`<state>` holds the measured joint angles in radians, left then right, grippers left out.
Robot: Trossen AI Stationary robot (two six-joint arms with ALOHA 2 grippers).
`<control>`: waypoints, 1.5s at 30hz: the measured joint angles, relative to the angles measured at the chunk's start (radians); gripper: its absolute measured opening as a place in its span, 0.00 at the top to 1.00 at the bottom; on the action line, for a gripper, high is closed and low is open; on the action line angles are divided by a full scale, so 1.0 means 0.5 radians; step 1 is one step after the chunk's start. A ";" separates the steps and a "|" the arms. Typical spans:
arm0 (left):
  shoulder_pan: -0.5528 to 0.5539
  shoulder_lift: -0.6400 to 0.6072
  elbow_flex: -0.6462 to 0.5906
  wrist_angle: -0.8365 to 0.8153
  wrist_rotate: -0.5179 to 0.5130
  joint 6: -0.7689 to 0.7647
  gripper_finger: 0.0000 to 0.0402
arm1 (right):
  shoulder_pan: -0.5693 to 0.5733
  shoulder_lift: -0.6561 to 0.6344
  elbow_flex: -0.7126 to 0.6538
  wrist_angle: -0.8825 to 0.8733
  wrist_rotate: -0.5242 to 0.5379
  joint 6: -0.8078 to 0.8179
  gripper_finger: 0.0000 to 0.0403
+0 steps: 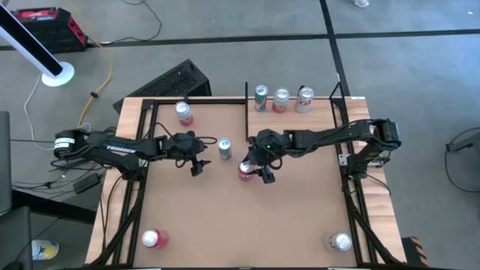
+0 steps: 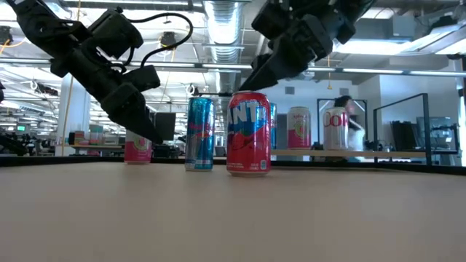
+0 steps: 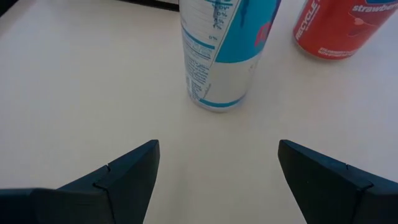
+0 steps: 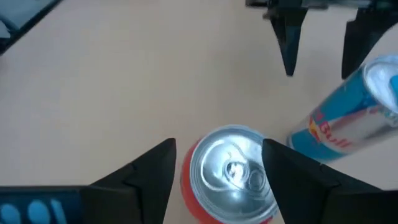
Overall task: Place canned beverage on shelf
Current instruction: Put the top orange soda can on the shelf
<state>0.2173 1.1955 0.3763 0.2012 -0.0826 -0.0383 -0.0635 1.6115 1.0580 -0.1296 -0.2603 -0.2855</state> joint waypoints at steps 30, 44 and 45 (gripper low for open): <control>0.000 0.000 0.000 -0.007 0.002 0.000 0.22 | 0.027 0.008 -0.005 -0.003 0.113 0.003 0.13; 0.000 0.000 0.000 -0.008 0.003 0.000 0.22 | 0.032 -0.033 -0.001 -0.052 0.217 -0.001 0.13; 0.000 0.000 0.000 -0.008 0.004 0.000 0.22 | 0.032 -0.026 -0.002 -0.060 0.226 -0.001 0.13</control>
<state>0.2173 1.1954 0.3763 0.1972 -0.0805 -0.0383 -0.0475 1.5984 1.0573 -0.1597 -0.1476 -0.2859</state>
